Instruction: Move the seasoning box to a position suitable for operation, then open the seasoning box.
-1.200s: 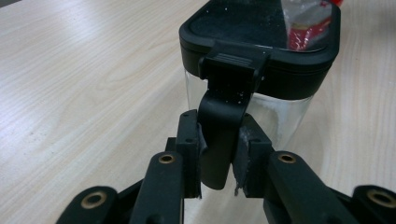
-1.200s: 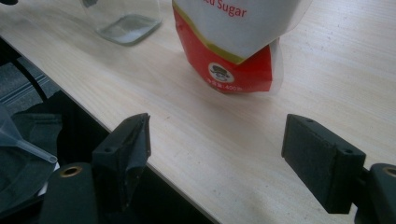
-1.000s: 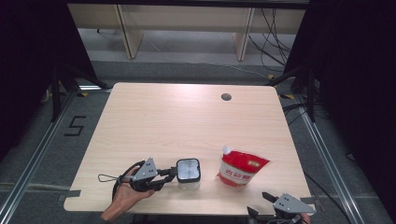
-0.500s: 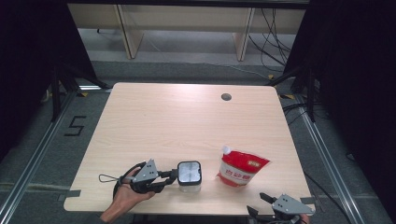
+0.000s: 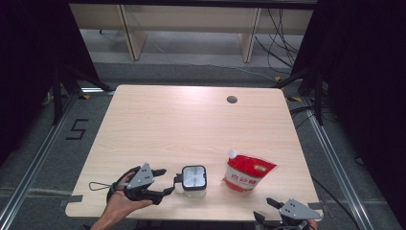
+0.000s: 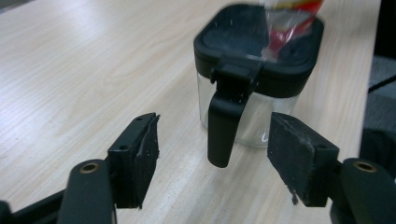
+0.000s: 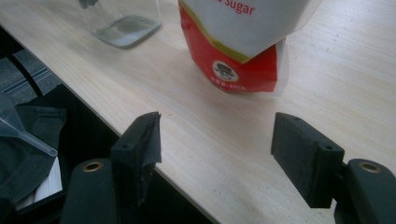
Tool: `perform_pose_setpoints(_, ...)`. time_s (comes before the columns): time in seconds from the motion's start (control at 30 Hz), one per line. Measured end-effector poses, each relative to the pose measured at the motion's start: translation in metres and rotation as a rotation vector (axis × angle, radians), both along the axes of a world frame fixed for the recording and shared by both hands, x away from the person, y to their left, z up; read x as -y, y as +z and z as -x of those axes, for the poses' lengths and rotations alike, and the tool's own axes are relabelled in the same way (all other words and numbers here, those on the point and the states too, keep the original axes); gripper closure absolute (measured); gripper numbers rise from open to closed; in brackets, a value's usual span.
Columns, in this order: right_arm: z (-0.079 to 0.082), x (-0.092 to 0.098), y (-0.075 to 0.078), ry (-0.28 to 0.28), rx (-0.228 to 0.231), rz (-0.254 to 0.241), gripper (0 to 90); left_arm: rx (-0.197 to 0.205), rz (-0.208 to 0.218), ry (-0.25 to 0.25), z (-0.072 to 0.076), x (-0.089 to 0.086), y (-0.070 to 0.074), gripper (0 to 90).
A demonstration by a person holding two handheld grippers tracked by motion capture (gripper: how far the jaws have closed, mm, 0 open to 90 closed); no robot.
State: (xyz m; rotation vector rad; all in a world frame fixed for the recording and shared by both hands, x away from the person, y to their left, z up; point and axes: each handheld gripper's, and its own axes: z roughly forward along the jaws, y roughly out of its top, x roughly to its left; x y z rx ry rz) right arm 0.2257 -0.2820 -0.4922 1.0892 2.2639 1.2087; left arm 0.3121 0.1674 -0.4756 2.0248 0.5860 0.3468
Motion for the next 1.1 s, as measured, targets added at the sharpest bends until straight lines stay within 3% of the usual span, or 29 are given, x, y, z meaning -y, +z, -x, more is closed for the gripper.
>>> perform_pose_setpoints(0.07,0.001,0.000,0.000,0.004,-0.018,-0.009,33.9,-0.002,0.004,0.001,0.002,-0.005,0.003,30.2)
perform_pose_setpoints(0.13,0.001,-0.001,0.001,-0.001,-0.006,0.003,33.9,-0.008,0.003,0.003,0.004,-0.007,0.004,29.9)
perform_pose_setpoints(0.2,0.004,-0.003,0.001,-0.020,-0.046,-0.018,33.9,-0.027,0.014,0.011,0.006,-0.007,0.005,29.6)
perform_pose_setpoints(0.23,0.003,-0.003,0.001,-0.014,-0.036,-0.013,33.9,-0.020,0.005,0.000,0.006,-0.007,0.006,29.6)
perform_pose_setpoints(0.27,0.001,-0.002,0.001,0.000,-0.020,0.004,33.9,-0.037,0.016,0.011,0.007,-0.007,0.006,29.4)
perform_pose_setpoints(0.33,0.002,-0.003,0.001,-0.009,-0.032,-0.001,33.9,-0.051,0.030,0.020,0.006,-0.007,0.006,29.3)
perform_pose_setpoints(0.4,0.001,-0.002,0.000,0.002,-0.013,0.006,33.9,-0.070,0.046,0.038,0.007,-0.007,0.007,29.4)
perform_pose_setpoints(0.43,0.004,-0.003,0.000,-0.017,-0.038,-0.013,33.9,-0.073,0.046,0.033,0.006,-0.007,0.008,29.9)
perform_pose_setpoints(0.47,0.002,-0.002,0.000,0.000,-0.010,0.000,33.9,-0.074,0.047,0.040,0.006,-0.007,0.008,30.5)
perform_pose_setpoints(0.5,0.001,-0.002,-0.001,0.003,-0.013,-0.003,33.9,-0.078,0.049,0.038,0.006,-0.007,0.009,31.7)
perform_pose_setpoints(0.57,0.000,-0.001,0.000,0.015,-0.014,-0.002,33.9,-0.069,0.049,0.029,0.006,-0.008,0.011,39.7)
perform_pose_setpoints(0.63,0.001,-0.002,0.000,0.006,-0.013,0.008,33.9,-0.055,0.055,0.012,0.006,-0.008,0.014,53.4)
perform_pose_setpoints(0.67,0.000,-0.002,0.000,0.017,-0.016,0.003,33.9,-0.059,0.079,0.023,0.007,-0.008,0.015,60.4)
perform_pose_setpoints(0.73,0.002,-0.004,0.000,-0.011,-0.039,-0.006,33.9,-0.016,0.085,0.009,0.007,-0.007,0.019,71.2)
perform_pose_setpoints(0.83,0.000,-0.004,0.000,0.003,-0.002,0.005,33.9,0.022,0.095,0.007,0.006,-0.001,0.025,86.0)
perform_pose_setpoints(1.1,0.002,-0.007,0.001,0.004,-0.026,0.008,33.9,0.035,0.077,-0.006,-0.003,0.018,0.028,89.3)
